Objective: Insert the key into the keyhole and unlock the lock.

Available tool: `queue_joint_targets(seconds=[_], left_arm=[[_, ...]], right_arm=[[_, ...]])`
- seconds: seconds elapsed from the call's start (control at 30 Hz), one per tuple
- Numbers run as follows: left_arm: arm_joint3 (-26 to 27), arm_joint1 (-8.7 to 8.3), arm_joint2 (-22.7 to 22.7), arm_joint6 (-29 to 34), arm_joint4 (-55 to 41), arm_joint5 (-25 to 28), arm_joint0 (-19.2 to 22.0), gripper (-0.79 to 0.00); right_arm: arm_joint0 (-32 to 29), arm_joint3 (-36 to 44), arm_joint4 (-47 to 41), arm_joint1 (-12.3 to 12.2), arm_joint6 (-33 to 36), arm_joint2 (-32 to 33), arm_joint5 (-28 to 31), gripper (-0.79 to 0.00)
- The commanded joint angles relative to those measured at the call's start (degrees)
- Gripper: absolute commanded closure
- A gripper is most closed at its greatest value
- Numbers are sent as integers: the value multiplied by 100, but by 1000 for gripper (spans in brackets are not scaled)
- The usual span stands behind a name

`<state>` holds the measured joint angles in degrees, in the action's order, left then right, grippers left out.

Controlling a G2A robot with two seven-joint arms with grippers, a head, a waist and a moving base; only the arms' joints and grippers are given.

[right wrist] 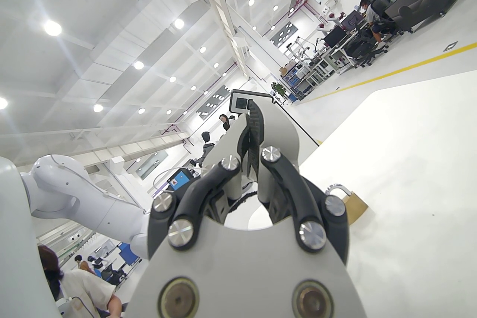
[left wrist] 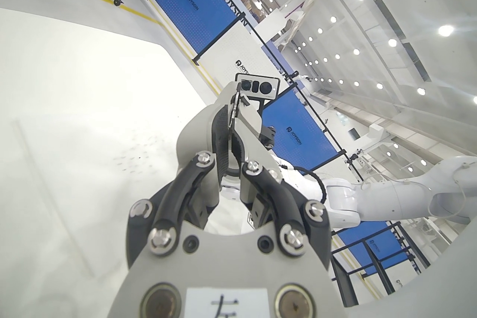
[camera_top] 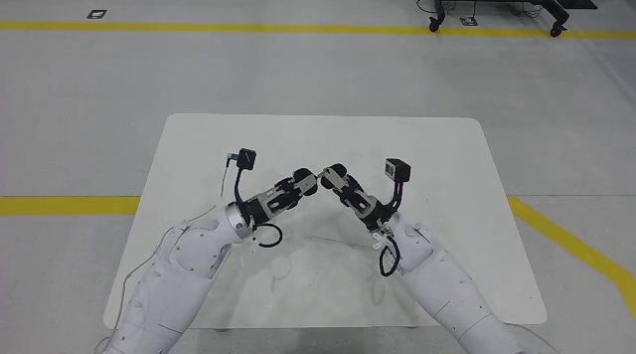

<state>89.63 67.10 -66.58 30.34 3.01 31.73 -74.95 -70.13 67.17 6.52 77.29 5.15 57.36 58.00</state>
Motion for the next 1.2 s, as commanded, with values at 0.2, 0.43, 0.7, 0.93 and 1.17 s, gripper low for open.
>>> queue_joint_targets(seconds=[0.2, 0.43, 0.7, 0.93, 1.17], left_arm=[[4, -18, -101, -69, -45, 73, -43, 0], [-18, -43, -327, -310, -119, 197, -111, 0], [16, -49, -410, -510, 94, 122, -137, 0], [148, -62, -394, -368, 176, -299, -242, 0], [184, -152, -374, 893, 362, -113, -62, 0]], right_arm=[[-15, 41, -12, 5, 43, -3, 0, -785], [-15, 41, -12, 5, 43, -3, 0, -785], [-15, 41, -12, 5, 43, -3, 0, -785], [116, 114, 1177, -110, 742, 150, -133, -785], [107, 298, 782, -561, 2490, 793, 0, -757]])
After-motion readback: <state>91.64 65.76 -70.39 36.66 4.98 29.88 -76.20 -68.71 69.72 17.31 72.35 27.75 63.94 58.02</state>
